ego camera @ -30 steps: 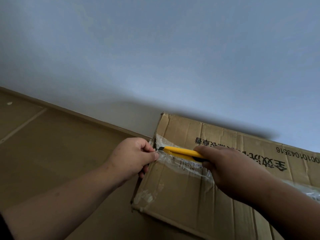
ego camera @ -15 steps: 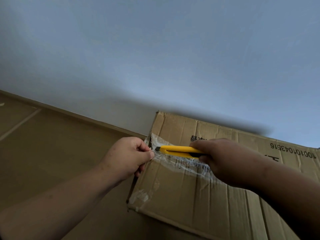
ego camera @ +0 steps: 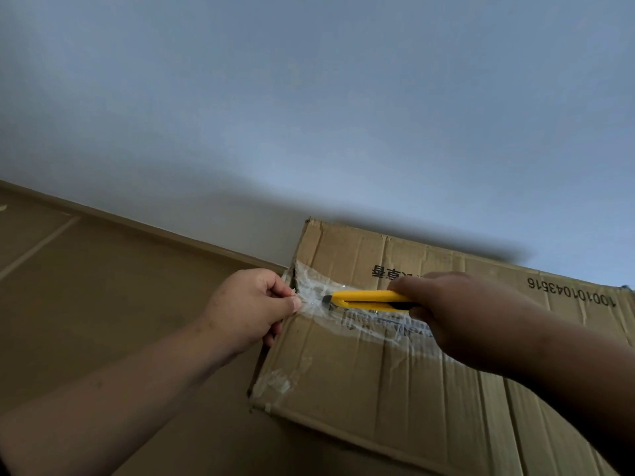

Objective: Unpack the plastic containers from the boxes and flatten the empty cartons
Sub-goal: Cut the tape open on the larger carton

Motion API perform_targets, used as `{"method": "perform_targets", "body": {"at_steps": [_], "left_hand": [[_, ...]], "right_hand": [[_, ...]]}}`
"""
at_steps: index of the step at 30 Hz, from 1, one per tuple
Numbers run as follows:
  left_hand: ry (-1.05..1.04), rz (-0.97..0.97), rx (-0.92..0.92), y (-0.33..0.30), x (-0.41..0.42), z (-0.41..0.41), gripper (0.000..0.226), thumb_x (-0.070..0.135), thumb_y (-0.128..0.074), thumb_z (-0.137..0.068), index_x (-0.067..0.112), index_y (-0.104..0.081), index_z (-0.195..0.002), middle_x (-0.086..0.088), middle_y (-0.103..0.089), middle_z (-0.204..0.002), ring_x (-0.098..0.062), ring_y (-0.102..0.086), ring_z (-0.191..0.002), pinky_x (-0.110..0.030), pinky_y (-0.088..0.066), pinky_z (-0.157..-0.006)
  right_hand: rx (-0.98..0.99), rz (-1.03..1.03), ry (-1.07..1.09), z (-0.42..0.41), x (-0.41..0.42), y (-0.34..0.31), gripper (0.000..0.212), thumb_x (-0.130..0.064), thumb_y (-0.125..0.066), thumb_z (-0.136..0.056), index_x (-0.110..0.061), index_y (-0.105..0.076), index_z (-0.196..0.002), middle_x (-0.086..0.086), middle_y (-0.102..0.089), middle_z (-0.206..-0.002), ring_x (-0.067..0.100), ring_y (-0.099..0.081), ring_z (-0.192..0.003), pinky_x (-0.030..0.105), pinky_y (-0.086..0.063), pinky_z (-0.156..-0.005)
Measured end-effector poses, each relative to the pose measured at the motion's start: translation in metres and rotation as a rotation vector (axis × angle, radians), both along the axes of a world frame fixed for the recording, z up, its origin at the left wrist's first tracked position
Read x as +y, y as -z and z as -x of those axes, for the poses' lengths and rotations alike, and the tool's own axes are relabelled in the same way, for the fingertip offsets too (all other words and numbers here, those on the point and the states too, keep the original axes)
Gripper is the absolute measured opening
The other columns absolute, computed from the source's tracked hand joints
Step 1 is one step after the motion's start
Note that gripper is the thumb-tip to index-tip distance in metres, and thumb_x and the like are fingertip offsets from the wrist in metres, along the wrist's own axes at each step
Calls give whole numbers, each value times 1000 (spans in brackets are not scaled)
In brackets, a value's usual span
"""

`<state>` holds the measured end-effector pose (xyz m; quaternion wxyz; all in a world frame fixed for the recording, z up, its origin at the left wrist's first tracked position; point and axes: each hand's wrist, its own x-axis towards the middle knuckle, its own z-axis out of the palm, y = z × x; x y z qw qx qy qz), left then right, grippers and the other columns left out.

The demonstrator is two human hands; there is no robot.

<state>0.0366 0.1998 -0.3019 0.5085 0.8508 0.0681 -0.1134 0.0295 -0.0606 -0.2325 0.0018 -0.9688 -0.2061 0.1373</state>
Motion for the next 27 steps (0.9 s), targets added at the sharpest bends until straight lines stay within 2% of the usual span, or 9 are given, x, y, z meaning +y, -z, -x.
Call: {"method": "perform_targets", "body": {"at_steps": [5,11,15,21,25,27], "left_hand": [[16,-19,-7,-1,-2,-1,9,14,-72,-87,11,-68,-79,-4,-61,-50,-18,-56,-45,-30,-48,-46],[21,-23,-7,1,-1,-3,10,15,-73,-87,11,-68,-79,-5,-61,-50,-19,-56,-45,-32,-50,-48],[18,-32,-7,2,-1,-4,9,15,-72,-88,10,-69,-81,-5,-61,-51,-20,-56,-46,-31,-49,-48],[27,-80,-12,-4,-3,-1,10,17,-72,-88,13,-68,-80,-4,-62,-52,-18,-57,-46,-33,-51,-50],[33,-113,-11,-8,-7,-1,10,17,-71,-89,12,-67,-81,-3,-61,-52,-16,-56,-46,-30,-49,-46],[42,-141,-12,-9,-7,0,10,17,-71,-89,13,-67,-81,-4,-62,-53,-15,-56,-46,-30,-49,-46]], "right_hand": [[-2,52,4,7,-10,-3,25,-31,-46,-100,-38,-44,-124,-13,-60,-106,10,-59,-92,34,-54,-77],[4,142,-15,9,-28,-11,21,-29,-49,-97,-38,-45,-115,-14,-57,-96,9,-59,-85,36,-56,-75],[-12,156,-19,11,-37,-12,26,-23,-48,-96,-39,-44,-116,-16,-55,-95,6,-58,-84,33,-55,-74],[-5,210,-42,18,-53,-17,29,-26,-47,-98,-40,-43,-122,-17,-56,-98,7,-59,-87,30,-54,-74],[24,245,-40,22,-63,-23,31,-20,-45,-97,-38,-44,-122,-15,-54,-97,6,-58,-86,21,-48,-65],[36,260,-32,24,-70,-25,32,-19,-44,-97,-39,-44,-122,-14,-56,-100,6,-59,-87,23,-51,-69]]}}
